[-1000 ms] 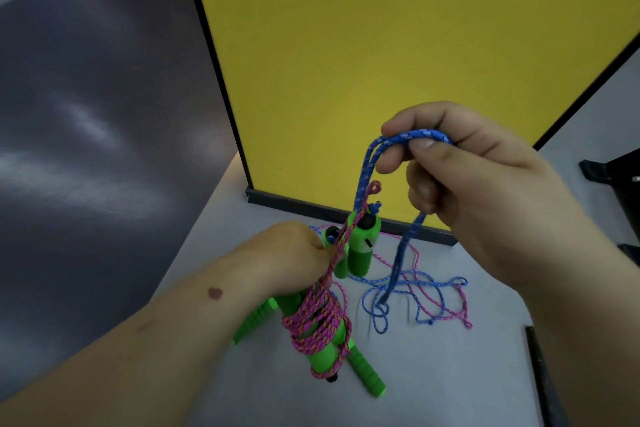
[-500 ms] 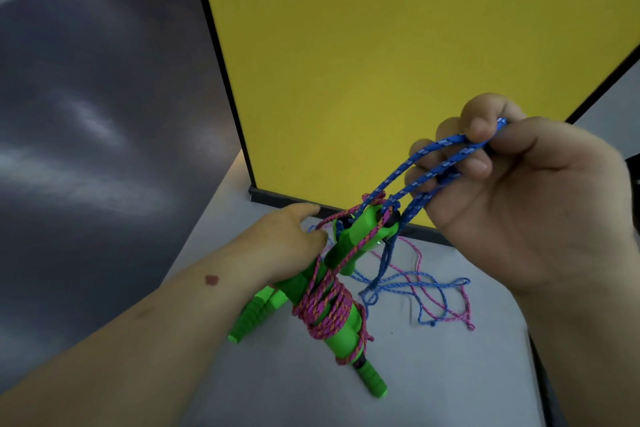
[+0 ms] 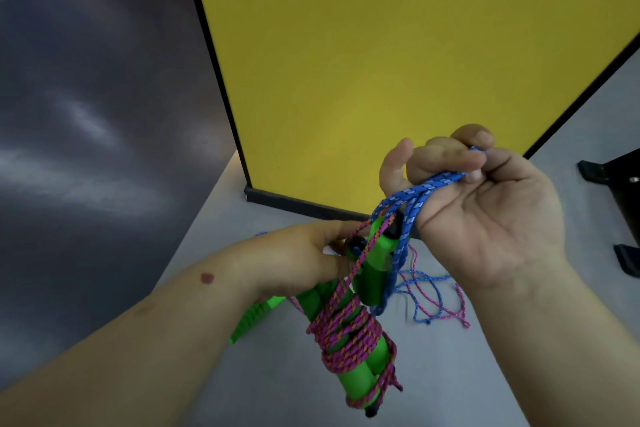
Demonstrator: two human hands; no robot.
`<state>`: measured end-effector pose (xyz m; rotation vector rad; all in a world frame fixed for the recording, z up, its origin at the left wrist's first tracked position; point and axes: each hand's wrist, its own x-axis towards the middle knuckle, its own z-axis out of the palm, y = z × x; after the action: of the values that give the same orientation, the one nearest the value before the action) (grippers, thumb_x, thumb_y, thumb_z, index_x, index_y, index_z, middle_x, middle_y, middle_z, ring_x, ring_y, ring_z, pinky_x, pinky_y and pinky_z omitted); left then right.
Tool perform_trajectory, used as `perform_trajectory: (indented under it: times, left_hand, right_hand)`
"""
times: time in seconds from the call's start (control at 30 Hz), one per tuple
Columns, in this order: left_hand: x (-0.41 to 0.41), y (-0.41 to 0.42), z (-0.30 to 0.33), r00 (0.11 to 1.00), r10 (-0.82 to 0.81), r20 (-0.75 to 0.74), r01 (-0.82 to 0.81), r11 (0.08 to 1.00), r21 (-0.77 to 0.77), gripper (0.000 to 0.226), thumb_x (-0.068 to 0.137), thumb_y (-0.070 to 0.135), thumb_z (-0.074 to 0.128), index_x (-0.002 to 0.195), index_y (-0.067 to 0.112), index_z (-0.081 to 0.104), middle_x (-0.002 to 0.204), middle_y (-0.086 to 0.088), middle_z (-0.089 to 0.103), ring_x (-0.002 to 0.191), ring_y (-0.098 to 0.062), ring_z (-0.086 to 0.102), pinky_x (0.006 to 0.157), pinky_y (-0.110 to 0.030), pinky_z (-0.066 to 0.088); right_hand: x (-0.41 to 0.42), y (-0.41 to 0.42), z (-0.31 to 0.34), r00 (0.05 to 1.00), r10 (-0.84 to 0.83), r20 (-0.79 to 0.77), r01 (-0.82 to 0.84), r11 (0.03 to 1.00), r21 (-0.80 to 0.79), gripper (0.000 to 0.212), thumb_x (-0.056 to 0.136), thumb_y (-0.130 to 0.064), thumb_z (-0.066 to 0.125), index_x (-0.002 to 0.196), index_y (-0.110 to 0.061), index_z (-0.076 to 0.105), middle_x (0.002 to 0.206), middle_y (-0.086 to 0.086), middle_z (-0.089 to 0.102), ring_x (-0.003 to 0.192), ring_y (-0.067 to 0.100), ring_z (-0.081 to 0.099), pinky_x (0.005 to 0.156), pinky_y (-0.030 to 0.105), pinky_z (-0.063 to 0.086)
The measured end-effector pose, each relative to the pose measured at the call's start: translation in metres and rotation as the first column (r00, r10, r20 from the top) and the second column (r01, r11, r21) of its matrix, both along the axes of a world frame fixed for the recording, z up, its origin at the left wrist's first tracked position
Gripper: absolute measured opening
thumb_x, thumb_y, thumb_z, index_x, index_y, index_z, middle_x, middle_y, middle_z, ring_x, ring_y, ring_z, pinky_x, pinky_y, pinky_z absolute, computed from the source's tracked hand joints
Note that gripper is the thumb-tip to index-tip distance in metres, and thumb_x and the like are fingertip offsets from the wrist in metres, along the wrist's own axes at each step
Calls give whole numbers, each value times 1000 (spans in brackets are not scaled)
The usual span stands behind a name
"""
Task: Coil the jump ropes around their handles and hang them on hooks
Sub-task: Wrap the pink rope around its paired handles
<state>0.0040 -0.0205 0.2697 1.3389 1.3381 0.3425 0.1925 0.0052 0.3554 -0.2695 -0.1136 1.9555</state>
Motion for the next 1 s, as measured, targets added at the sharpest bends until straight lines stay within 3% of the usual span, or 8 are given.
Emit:
perform_trajectory:
  times: [0.2, 0.47, 0.63, 0.7, 0.8, 0.87, 0.9, 1.0]
  left_hand:
    - [-2, -3, 3, 996, -76, -56, 78, 997, 27, 50, 73, 59, 73, 122, 56, 59, 120, 13, 74, 114, -18, 71, 103, -50, 55]
    - [11, -10, 19, 994, -98, -46, 100, 994, 39, 36, 85, 46, 79, 117, 50, 63, 114, 27, 72, 111, -2, 68, 104, -36, 54]
    - [10, -9, 14, 999, -22, 30, 22, 1000, 16, 28, 90, 40, 76, 116, 45, 67, 115, 15, 77, 110, -11, 73, 103, -42, 56]
    - [6, -8, 14, 1000, -14, -11, 14, 999, 37, 28, 90, 45, 74, 116, 46, 66, 116, 15, 76, 111, -12, 72, 101, -42, 57]
    - [-1, -6, 16, 998, 62, -6, -61, 997, 47, 32, 92, 44, 72, 123, 41, 66, 119, 14, 75, 111, -9, 71, 102, -36, 56]
    - [-7, -3, 16, 985, 172, 8, -172, 983, 56, 32, 92, 44, 71, 123, 37, 67, 116, 9, 76, 108, -14, 72, 102, -42, 56]
    - [-8, -2, 17, 973, 231, 25, -232, 971, 55, 28, 93, 43, 71, 120, 34, 68, 113, 6, 77, 105, -18, 73, 101, -45, 56]
    - [-11, 1, 20, 917, 384, 104, -385, 923, -9, 21, 97, 36, 70, 116, 28, 69, 105, -1, 80, 94, -24, 77, 89, -45, 62]
  right_hand:
    - [-2, 6, -6, 996, -89, 5, 89, 989, -114, 21, 82, -9, 36, 71, -14, 53, 63, -6, 31, 52, 11, 44, 77, 39, 50]
    - [-11, 8, -12, 995, -98, -32, 92, 985, -148, 21, 84, -10, 37, 71, -14, 54, 63, -5, 31, 51, 12, 47, 77, 41, 50]
    - [-13, 7, -13, 996, -88, -31, 83, 985, -150, 20, 82, -8, 38, 74, -14, 55, 63, -5, 33, 55, 13, 52, 81, 45, 52]
    - [-14, 8, -12, 996, -81, 24, 83, 987, -134, 20, 87, -8, 39, 81, -13, 58, 64, -3, 41, 65, 18, 63, 90, 48, 52]
    - [-13, 11, -12, 957, -26, 290, 50, 996, -76, 24, 94, -10, 42, 104, -11, 64, 84, 5, 65, 107, 28, 74, 103, 47, 49]
    - [-15, 14, -16, 822, 5, 570, 21, 999, -39, 34, 95, -13, 49, 126, -14, 61, 110, 7, 72, 122, 29, 66, 106, 44, 48]
    - [-16, 14, -17, 686, 7, 728, -8, 1000, -3, 41, 93, -16, 55, 134, -20, 58, 119, 5, 70, 124, 27, 64, 105, 42, 48]
    - [-20, 4, -21, 134, -106, 985, -160, 979, 127, 52, 85, -26, 71, 133, -37, 57, 117, -9, 64, 101, -3, 60, 84, 22, 48]
